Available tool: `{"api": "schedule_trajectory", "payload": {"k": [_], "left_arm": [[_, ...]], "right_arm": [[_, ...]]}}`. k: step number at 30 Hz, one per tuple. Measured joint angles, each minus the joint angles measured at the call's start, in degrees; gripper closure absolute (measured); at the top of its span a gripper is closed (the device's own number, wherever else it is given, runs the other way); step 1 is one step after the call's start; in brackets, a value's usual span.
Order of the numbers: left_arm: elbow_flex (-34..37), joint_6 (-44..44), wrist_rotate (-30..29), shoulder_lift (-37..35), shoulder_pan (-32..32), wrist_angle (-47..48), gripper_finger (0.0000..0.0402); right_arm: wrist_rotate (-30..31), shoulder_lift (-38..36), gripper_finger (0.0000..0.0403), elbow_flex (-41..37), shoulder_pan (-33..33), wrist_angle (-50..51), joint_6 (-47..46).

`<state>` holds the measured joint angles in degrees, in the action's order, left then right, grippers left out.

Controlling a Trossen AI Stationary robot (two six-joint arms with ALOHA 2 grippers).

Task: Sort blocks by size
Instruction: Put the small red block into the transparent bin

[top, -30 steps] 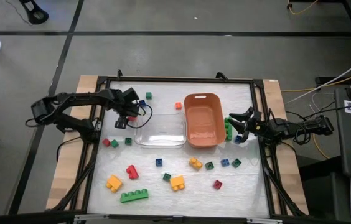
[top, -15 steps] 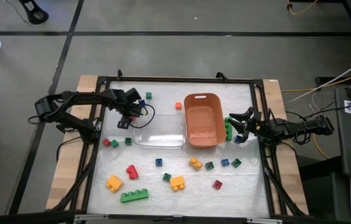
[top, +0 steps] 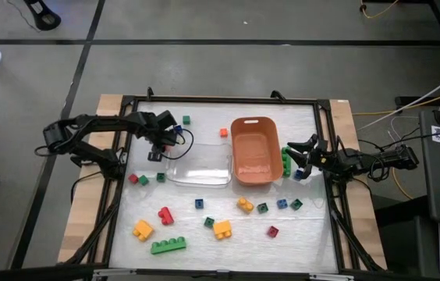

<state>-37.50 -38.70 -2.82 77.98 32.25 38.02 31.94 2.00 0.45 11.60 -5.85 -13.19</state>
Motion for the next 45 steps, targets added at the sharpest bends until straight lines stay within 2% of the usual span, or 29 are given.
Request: {"api": "schedule_trajectory", "payload": {"k": [11, 21, 25, 27, 29, 31, 33, 40, 45], "left_arm": [[0.18, 8.3, -0.7, -7.93, -0.4, 0.68, 0.028], [0.12, 12.98, -2.55, -22.45, -0.4, 0.41, 0.0275], [0.1, 17.56, -2.45, -28.76, -0.4, -0.2, 0.0277], [0.1, 21.86, -0.18, -31.38, -0.49, -1.27, 0.0277], [0.01, 26.91, 4.91, -32.95, -1.16, -3.19, 0.0273], [0.01, 31.28, 10.93, -33.49, -2.7, -5.54, 0.027], [0.01, 34.57, 14.36, -33.26, -5.1, -7.81, 0.0268], [0.01, 42.69, 14.23, -27.74, -15.36, -13.49, 0.0266], [0.01, 46.63, 13.54, -21.74, -20.21, -18.66, 0.0265]], "right_arm": [[-0.02, 0.0, 0.0246, 0.0, 0.0, -0.02, 0.0], [-0.02, 0.0, 0.0246, 0.02, 0.0, -0.11, 0.0], [-0.02, 0.0, 0.0246, 0.01, 0.0, -0.27, 0.0], [-0.02, 0.0, 0.0246, 0.01, 0.0, -0.26, 0.0], [-0.02, 0.0, 0.0246, 0.0, 0.0, -0.28, 0.0], [-0.02, 0.0, 0.0246, 0.01, 0.0, -0.26, 0.0], [-0.02, 0.0, 0.0246, 0.0, 0.0, -0.28, 0.0], [-0.02, 0.0, 0.0246, 0.0, 0.0, -0.26, 0.0], [-2.04, 0.0, 0.0246, 0.21, 0.0, -0.11, 0.02]]}}
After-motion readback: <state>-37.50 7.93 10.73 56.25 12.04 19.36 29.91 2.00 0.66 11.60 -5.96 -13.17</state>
